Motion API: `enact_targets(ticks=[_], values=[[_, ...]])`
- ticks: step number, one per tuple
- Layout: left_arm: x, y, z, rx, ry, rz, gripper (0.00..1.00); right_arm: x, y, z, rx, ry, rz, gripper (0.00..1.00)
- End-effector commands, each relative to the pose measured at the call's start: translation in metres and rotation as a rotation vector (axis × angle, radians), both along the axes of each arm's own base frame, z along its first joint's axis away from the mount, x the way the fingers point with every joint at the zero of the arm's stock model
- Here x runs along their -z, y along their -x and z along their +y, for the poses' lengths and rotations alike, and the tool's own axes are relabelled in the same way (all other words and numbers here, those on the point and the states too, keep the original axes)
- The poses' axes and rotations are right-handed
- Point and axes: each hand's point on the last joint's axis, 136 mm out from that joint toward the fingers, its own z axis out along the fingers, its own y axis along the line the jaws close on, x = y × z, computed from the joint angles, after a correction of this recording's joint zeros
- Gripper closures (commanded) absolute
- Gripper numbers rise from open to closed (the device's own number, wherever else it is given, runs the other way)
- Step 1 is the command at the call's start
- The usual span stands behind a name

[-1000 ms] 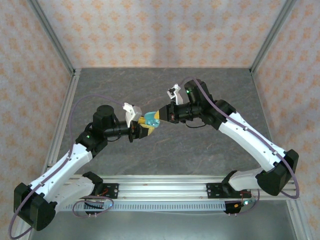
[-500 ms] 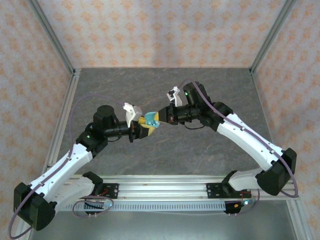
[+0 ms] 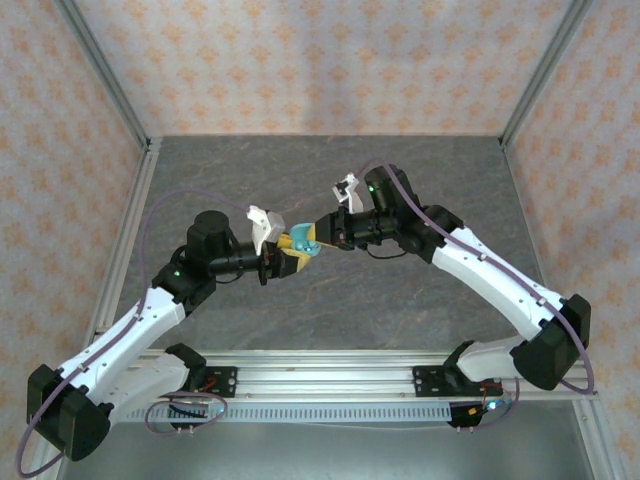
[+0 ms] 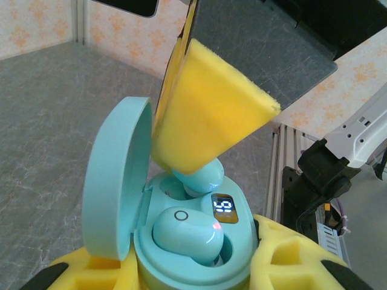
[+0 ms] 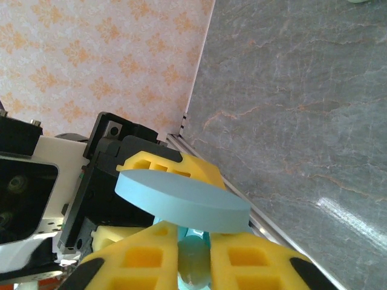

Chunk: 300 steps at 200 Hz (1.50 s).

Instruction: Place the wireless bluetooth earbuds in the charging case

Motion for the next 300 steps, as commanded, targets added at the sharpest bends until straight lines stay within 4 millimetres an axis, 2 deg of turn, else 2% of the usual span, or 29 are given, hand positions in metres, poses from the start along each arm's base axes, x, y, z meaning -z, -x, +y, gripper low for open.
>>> enact_targets(ticks=[1,17,59,84,105,125,158,186,213,251,300], values=[[-0.024,0.004,-0.004,0.028,0.043,-0.067,1.00,0.008,0.000,-0.003,0.010,0.040,-0.002,0.70],[-0.024,0.004,-0.004,0.027,0.043,-0.066,1.00,0.004,0.000,-0.004,0.008,0.047,-0.011,0.61],[-0.023,0.005,-0.003,0.028,0.044,-0.067,1.00,-0.013,0.002,-0.007,0.005,0.047,-0.046,0.60],[-0.024,0.006,-0.002,0.026,0.044,-0.072,1.00,-0.030,0.003,-0.019,0.019,0.085,-0.098,0.59],[-0.026,0.007,-0.001,0.026,0.050,-0.082,1.00,-0.043,-0.002,-0.029,0.052,0.079,-0.125,0.58],[-0.029,0.008,-0.001,0.028,0.052,-0.087,1.00,-0.049,-0.015,-0.035,0.109,0.062,-0.128,0.57],[-0.032,0.008,-0.002,0.029,0.055,-0.087,1.00,-0.038,-0.033,-0.033,0.150,0.062,-0.099,0.53],[-0.038,0.011,-0.001,0.036,0.051,-0.086,1.00,-0.022,-0.044,-0.016,0.128,0.032,-0.034,0.53],[-0.041,0.012,0.000,0.028,0.059,-0.098,1.00,-0.016,-0.049,-0.001,0.094,0.007,0.015,0.53],[-0.043,0.011,0.002,0.012,0.065,-0.097,1.00,-0.011,-0.034,0.004,0.052,0.014,0.019,0.51],[-0.042,0.005,0.002,-0.018,0.087,-0.086,1.00,0.000,-0.013,-0.008,0.028,0.020,0.031,0.47]])
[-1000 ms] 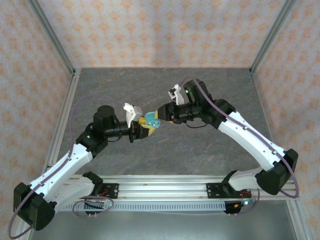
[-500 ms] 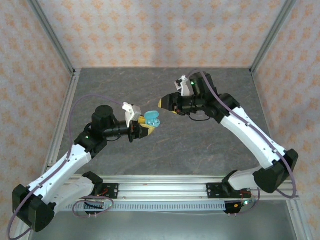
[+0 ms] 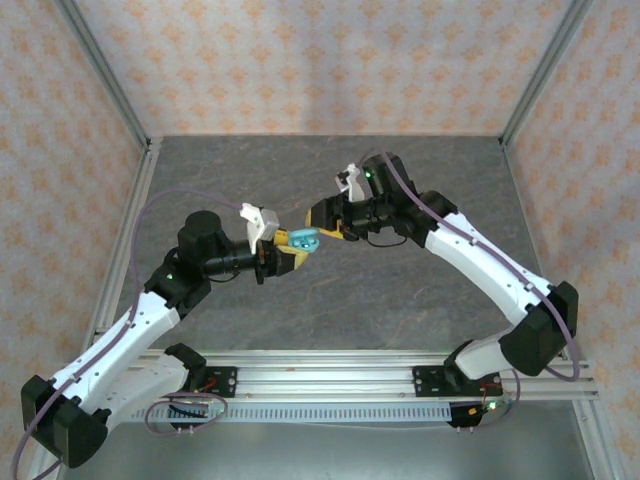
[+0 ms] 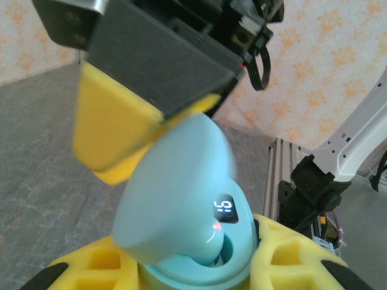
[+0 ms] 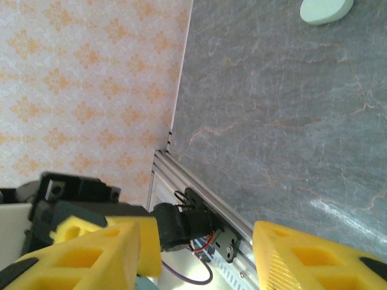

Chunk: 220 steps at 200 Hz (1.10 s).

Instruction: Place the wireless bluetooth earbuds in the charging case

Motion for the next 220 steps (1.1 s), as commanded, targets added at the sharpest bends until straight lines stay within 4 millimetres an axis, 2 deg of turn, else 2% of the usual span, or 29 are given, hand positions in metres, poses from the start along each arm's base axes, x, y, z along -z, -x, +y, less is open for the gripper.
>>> enact_targets(ticks=[1,42,127,220], values=[[-0.017,-0.001,-0.002,-0.008,0.045,-0.044,1.00,-0.009,0.015,-0.003,-0.033,-0.031,-0.021,0.47],[-0.018,-0.004,0.000,-0.029,0.059,-0.042,1.00,-0.010,0.020,-0.007,-0.022,-0.042,-0.019,0.45],[-0.018,-0.015,0.002,-0.087,0.075,-0.025,1.00,-0.046,0.020,0.001,0.093,-0.304,0.007,0.41],[-0.016,-0.020,-0.003,-0.079,0.077,-0.005,1.00,-0.060,0.021,0.007,0.128,-0.411,0.021,0.38]])
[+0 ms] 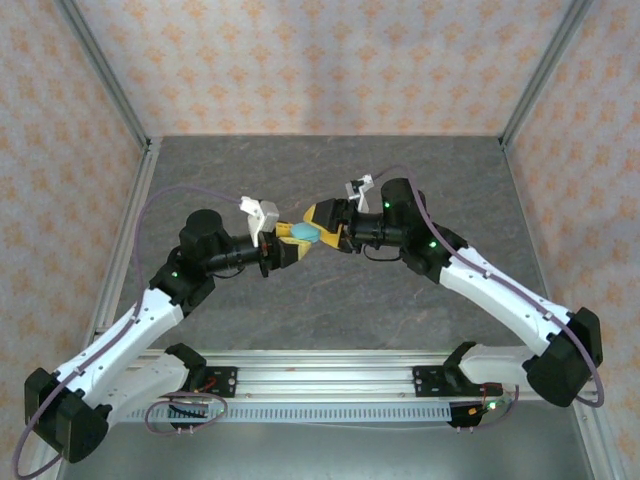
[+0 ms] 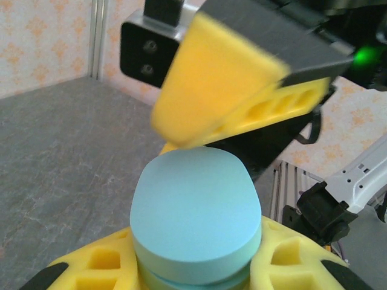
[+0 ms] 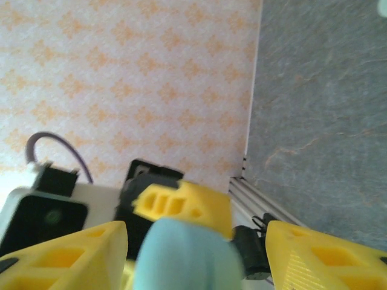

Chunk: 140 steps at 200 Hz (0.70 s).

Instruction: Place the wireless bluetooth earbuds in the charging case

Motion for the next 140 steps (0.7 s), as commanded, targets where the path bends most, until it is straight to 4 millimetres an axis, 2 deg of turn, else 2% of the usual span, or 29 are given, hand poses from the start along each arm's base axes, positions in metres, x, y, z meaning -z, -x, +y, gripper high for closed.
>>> enact_targets(ticks=[1,52,88,140], values=[[-0.008,-0.004,0.001,-0.021,0.018,-0.027,1.00,-0.024,0.005,0.000,-0.006,-0.087,-0.044,0.38],[-0.009,-0.006,0.000,-0.027,0.030,-0.026,1.00,-0.019,0.005,0.000,-0.004,-0.089,-0.027,0.39],[-0.007,-0.009,0.001,-0.041,0.021,-0.022,1.00,-0.010,0.006,0.001,-0.006,-0.077,-0.004,0.52],[0.000,-0.014,0.001,-0.059,-0.011,0.009,1.00,-0.014,0.007,0.001,-0.010,-0.096,0.005,0.68]])
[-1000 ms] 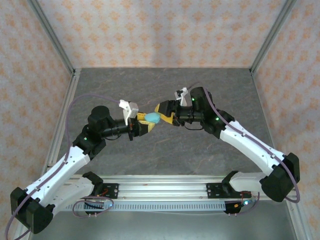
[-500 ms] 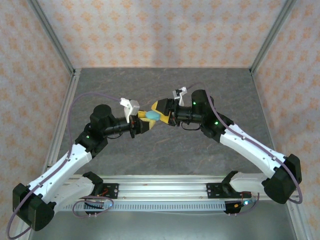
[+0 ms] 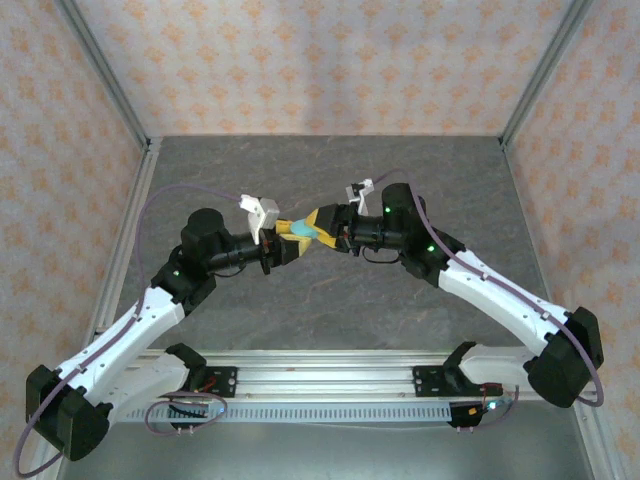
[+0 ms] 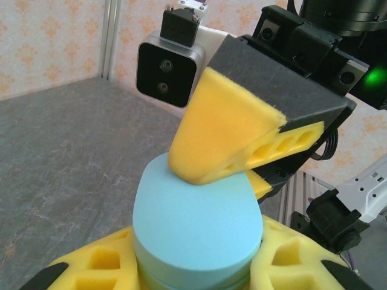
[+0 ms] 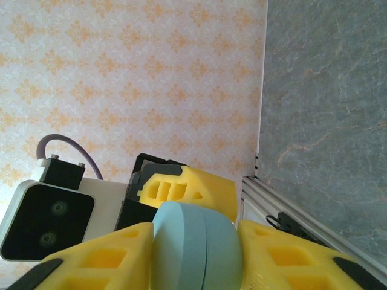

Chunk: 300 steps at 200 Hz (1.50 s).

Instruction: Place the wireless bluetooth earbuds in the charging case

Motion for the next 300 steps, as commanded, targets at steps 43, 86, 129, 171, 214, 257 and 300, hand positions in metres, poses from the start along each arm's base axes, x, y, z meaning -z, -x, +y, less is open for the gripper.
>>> enact_targets(ticks=[43,86,129,171,214,257,300], values=[[0.000,0.001,-0.002,0.004,-0.048,0.005,0.72,-0.026,0.005,0.001,-0.014,-0.085,-0.050,0.76],[-0.006,0.008,0.008,-0.026,-0.065,-0.045,0.41,-0.018,-0.003,-0.002,0.030,-0.071,-0.038,0.82],[-0.004,0.011,0.028,-0.127,-0.123,-0.061,0.00,0.000,-0.030,-0.018,0.118,-0.049,-0.005,0.85],[0.004,0.005,0.060,-0.310,-0.197,-0.042,0.00,0.040,-0.070,-0.035,0.205,0.060,-0.010,0.86],[0.028,0.005,0.083,-0.411,-0.322,0.070,0.00,0.111,-0.116,-0.030,0.184,0.278,0.016,0.84],[0.042,0.001,0.104,-0.533,-0.345,0.103,0.00,0.178,-0.157,-0.009,0.090,0.411,0.022,0.85],[0.058,-0.005,0.123,-0.637,-0.394,0.136,0.00,0.231,-0.173,-0.003,0.062,0.483,0.053,0.86]])
